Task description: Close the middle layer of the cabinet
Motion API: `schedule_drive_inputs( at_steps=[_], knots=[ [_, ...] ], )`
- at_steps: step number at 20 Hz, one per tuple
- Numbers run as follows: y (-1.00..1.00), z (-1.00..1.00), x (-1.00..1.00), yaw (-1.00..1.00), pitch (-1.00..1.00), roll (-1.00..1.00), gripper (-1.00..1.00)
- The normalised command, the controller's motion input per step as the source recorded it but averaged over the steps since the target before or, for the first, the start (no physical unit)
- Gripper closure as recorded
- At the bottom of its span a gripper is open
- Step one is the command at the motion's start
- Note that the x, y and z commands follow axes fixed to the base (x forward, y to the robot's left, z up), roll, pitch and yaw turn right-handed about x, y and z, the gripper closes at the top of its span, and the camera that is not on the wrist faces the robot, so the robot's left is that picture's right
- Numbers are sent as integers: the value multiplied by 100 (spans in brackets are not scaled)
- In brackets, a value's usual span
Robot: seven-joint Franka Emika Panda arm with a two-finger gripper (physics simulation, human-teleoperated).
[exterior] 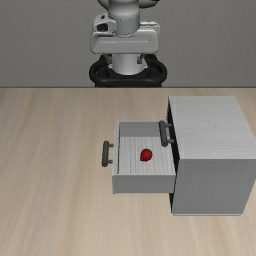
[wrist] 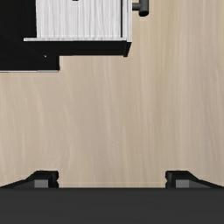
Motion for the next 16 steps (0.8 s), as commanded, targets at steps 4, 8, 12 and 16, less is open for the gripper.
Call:
schedule_drive_inputs(
  at_steps=[4, 8, 12, 16],
  knots=[
    [-100, 0, 0, 0, 0, 0, -100],
    [-100, 0, 0, 0, 0, 0, -100],
    [-100, 0, 0, 0, 0, 0, -100],
    [-50, 0, 50, 0, 0, 0, -100]
  ],
)
